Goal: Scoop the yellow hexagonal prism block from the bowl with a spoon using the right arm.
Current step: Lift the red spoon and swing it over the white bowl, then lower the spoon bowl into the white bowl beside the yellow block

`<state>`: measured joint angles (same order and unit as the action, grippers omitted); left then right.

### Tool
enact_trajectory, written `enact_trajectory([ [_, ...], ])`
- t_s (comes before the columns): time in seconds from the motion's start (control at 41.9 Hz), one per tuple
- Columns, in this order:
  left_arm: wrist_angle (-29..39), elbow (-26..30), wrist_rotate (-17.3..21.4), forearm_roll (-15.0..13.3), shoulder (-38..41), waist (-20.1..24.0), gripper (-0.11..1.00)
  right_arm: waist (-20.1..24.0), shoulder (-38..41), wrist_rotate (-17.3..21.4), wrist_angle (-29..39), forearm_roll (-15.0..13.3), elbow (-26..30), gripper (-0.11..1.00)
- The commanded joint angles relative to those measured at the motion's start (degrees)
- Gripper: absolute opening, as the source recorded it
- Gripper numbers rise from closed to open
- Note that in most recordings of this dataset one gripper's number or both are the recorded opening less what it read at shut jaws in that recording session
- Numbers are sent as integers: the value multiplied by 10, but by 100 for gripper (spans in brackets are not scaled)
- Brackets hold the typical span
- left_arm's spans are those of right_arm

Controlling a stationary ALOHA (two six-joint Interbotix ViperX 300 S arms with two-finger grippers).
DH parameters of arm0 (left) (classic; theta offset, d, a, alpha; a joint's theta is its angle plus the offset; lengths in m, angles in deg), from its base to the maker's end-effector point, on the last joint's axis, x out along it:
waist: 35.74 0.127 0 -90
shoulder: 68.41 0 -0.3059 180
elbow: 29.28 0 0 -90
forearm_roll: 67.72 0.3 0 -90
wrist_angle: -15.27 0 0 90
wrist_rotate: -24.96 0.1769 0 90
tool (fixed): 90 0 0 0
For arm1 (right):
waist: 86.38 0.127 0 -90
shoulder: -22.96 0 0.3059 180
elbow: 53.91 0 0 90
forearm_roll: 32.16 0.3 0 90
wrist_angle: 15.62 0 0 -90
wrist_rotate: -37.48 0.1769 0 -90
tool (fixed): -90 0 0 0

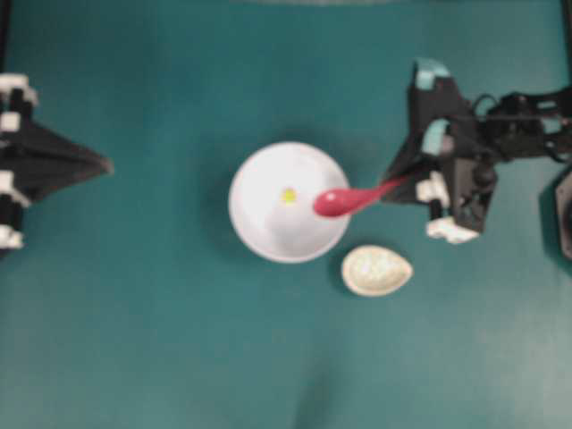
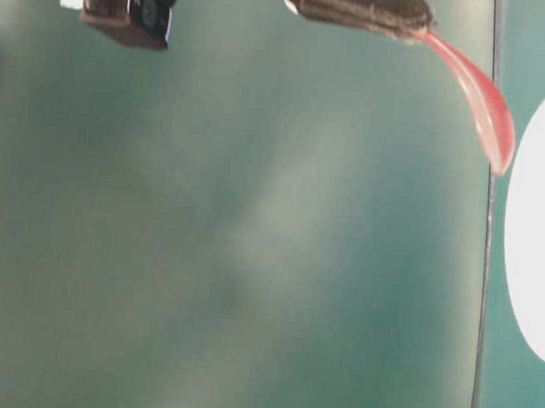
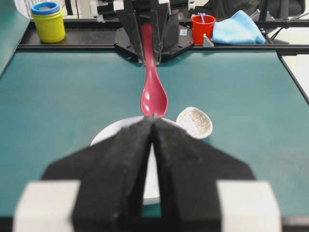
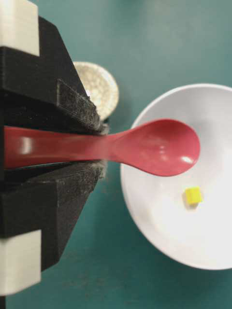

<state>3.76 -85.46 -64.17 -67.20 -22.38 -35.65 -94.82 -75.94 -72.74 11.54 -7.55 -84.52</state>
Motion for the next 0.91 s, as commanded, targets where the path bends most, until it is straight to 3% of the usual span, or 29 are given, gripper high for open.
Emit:
enact_trajectory([
  [0.0, -2, 17, 1, 2, 3, 2, 6, -4, 13, 1, 24, -4, 37, 25],
  [0.263, -2, 18, 1, 2, 3, 2, 6, -14, 69, 2, 98, -17, 96, 25],
  [0.621, -2, 17, 1, 2, 4, 2, 6, -19, 122, 6, 149, -34, 156, 25],
  [0.883, -2, 17, 1, 2, 3, 2, 6, -22, 146, 78, 174, -88, 183, 25],
])
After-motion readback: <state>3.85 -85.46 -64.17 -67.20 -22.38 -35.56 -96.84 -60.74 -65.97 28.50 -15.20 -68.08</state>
